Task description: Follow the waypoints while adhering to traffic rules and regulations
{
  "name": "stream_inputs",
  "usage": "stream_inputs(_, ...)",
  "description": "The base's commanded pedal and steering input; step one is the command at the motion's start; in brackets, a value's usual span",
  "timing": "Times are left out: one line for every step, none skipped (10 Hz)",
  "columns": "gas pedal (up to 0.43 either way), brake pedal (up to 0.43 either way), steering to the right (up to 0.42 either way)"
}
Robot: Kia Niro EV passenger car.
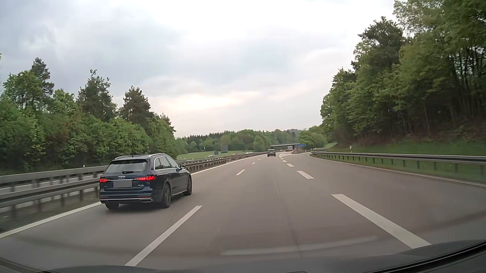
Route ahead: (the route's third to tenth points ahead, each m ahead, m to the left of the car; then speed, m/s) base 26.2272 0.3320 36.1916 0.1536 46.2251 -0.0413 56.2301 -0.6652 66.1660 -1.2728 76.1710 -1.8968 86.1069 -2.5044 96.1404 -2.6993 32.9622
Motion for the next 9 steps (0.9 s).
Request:
stream_inputs(0.169, 0.000, 0.004)
stream_inputs(0.169, 0.000, 0.004)
stream_inputs(0.169, 0.000, 0.004)
stream_inputs(0.177, 0.000, 0.004)
stream_inputs(0.197, 0.000, 0.005)
stream_inputs(0.197, 0.000, 0.005)
stream_inputs(0.197, 0.000, 0.005)
stream_inputs(0.197, 0.000, 0.005)
stream_inputs(0.197, 0.000, 0.005)
